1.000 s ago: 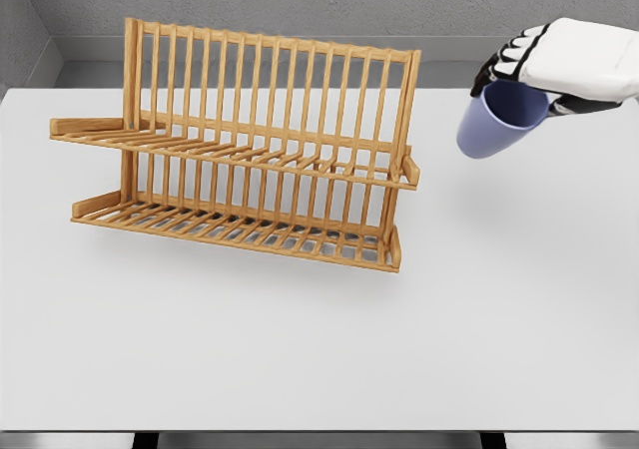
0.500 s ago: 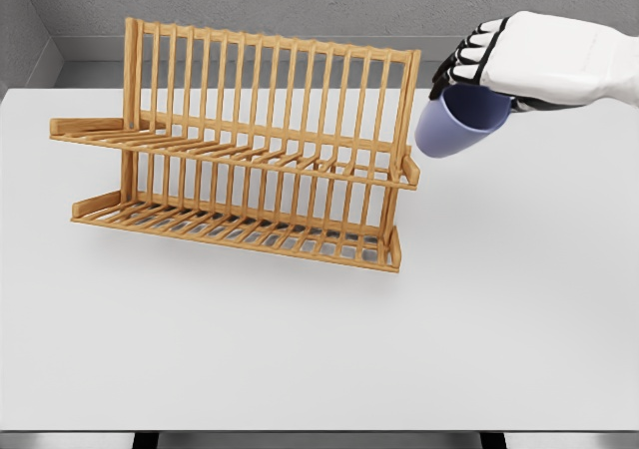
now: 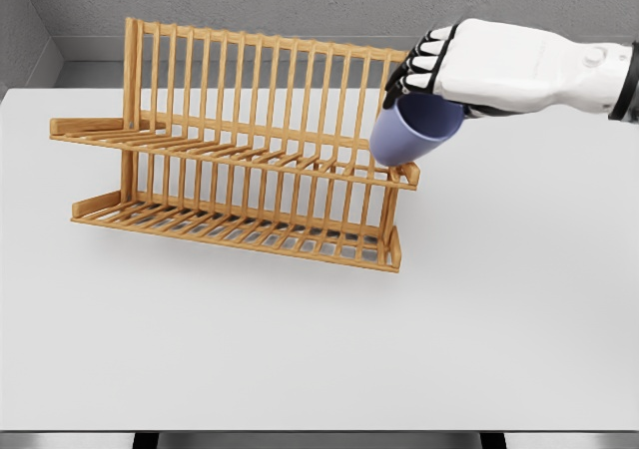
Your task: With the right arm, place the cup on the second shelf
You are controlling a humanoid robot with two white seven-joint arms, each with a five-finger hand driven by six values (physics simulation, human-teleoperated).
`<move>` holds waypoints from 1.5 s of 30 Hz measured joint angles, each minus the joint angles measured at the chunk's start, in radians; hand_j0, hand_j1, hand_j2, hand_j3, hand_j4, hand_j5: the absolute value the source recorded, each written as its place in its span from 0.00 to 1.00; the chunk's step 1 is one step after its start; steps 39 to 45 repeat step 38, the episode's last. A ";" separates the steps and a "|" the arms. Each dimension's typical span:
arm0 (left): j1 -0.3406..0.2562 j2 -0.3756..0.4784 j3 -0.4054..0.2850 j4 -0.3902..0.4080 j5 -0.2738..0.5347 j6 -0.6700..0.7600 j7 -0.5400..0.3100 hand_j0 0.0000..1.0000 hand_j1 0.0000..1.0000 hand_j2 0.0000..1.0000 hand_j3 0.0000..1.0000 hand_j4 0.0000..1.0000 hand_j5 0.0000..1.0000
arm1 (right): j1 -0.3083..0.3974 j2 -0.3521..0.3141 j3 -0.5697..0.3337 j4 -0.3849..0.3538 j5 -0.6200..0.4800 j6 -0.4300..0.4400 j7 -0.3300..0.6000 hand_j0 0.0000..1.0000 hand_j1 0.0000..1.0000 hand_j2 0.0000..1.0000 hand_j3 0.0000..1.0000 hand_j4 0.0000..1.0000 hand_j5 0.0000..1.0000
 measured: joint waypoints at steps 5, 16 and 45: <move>0.000 0.000 0.000 0.000 0.000 0.000 0.000 1.00 1.00 1.00 1.00 1.00 1.00 | 0.002 0.002 0.021 0.000 0.002 0.002 -0.004 0.61 0.61 0.61 0.61 0.61 0.61; 0.000 0.000 0.000 0.000 0.000 0.000 0.000 1.00 1.00 1.00 1.00 1.00 1.00 | -0.002 0.030 0.098 0.001 0.008 0.004 -0.010 0.97 0.97 0.97 0.97 0.97 0.97; 0.000 0.000 -0.001 0.000 0.000 0.000 0.000 1.00 1.00 1.00 1.00 1.00 1.00 | 0.523 0.129 -0.543 0.214 0.009 0.000 0.000 1.00 1.00 1.00 1.00 1.00 1.00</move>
